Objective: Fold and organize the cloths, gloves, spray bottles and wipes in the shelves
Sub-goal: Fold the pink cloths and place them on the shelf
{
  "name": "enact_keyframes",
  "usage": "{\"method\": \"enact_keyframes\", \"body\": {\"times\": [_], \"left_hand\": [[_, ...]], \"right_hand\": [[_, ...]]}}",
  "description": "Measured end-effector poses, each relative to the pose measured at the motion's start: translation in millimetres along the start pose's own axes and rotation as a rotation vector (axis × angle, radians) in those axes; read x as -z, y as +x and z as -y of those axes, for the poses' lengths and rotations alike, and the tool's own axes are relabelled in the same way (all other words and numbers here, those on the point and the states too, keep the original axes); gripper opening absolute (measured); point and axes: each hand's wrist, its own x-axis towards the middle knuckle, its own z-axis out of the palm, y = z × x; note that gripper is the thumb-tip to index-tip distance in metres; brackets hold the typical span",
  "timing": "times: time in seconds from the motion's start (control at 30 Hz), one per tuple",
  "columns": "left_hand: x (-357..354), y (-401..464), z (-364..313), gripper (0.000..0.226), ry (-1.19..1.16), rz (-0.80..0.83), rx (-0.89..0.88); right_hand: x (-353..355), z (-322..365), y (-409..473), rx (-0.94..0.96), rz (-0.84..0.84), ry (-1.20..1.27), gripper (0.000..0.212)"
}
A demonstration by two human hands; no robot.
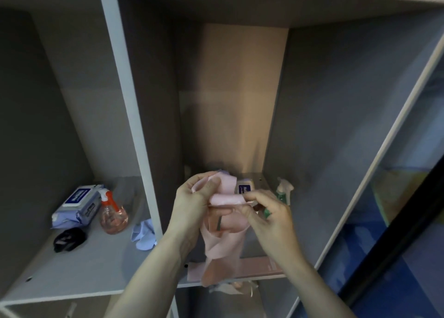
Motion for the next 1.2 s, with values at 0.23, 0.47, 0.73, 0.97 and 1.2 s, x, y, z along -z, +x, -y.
{"method": "enact_keyframes", "body": {"times": [0.23, 0.47, 0.73, 0.97, 1.2], "left_hand": [[-2, -5, -9, 0.029, 0.064, 0.219, 0.059], [3, -9, -5, 0.053, 0.175, 0.248, 0.151], [11, -4, -2, 0.05, 0.413, -0.009, 0.088], [19, 0, -3, 0.046, 0.453, -0.077, 0.114], [38, 5, -13, 0.049, 0.48, -0.142, 0.101]], "right_hand": [[-8, 9, -3, -0.383, -0.06, 0.642, 0.016], [-6, 4, 0, -0.466, -0.094, 0.655, 0.022], [-3, -3, 12, -0.625, -0.23, 0.805, 0.011], [19, -19, 30, -0.645, -0.371, 0.849, 0.013], [56, -53, 54, -0.74, -0.606, 0.926, 0.016]]}}
